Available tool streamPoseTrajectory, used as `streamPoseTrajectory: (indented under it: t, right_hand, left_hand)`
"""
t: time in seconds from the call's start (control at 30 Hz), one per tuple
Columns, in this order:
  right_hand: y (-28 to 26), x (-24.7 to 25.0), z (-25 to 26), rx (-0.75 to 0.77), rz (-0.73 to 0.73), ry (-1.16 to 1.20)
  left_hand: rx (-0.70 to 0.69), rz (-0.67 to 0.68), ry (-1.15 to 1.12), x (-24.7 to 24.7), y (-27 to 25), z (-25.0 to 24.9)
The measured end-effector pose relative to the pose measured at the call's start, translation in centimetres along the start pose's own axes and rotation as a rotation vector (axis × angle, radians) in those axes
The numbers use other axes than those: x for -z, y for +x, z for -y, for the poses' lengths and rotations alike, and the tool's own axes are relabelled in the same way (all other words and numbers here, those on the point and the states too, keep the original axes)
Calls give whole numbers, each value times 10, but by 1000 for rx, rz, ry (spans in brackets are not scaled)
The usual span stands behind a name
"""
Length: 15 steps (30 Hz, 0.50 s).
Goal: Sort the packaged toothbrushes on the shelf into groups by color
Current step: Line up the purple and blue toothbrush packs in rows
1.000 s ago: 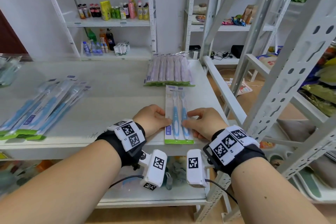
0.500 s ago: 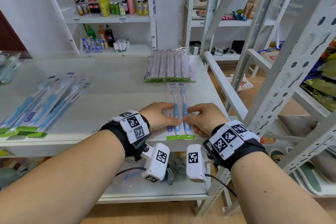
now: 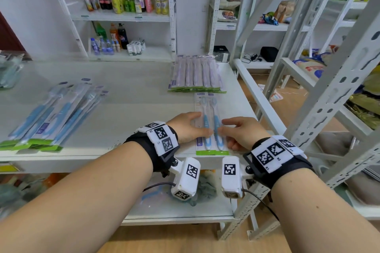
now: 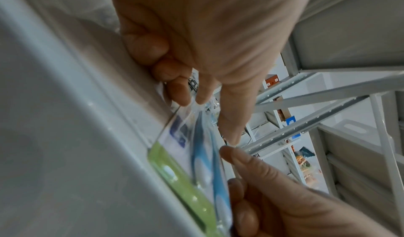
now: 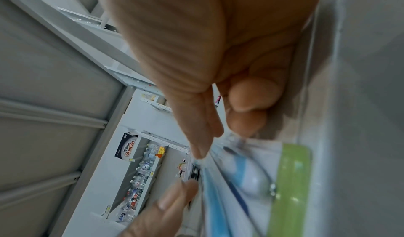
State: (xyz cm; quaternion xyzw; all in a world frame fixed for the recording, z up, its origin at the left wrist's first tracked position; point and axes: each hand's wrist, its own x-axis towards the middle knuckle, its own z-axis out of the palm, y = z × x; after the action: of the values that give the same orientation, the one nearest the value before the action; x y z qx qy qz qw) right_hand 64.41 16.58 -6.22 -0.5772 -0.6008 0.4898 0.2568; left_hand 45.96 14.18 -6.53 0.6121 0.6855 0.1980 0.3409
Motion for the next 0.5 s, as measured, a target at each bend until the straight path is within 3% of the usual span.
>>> streamPoseTrajectory:
  t: [0.27, 0.5]
  right_hand:
    - [-6, -19, 35, 47, -89, -28]
    - [-2, -110, 80, 121, 66, -83]
  left_hand:
    - [34, -175, -321, 34, -21, 29]
    - [76, -485, -397, 122, -61, 96]
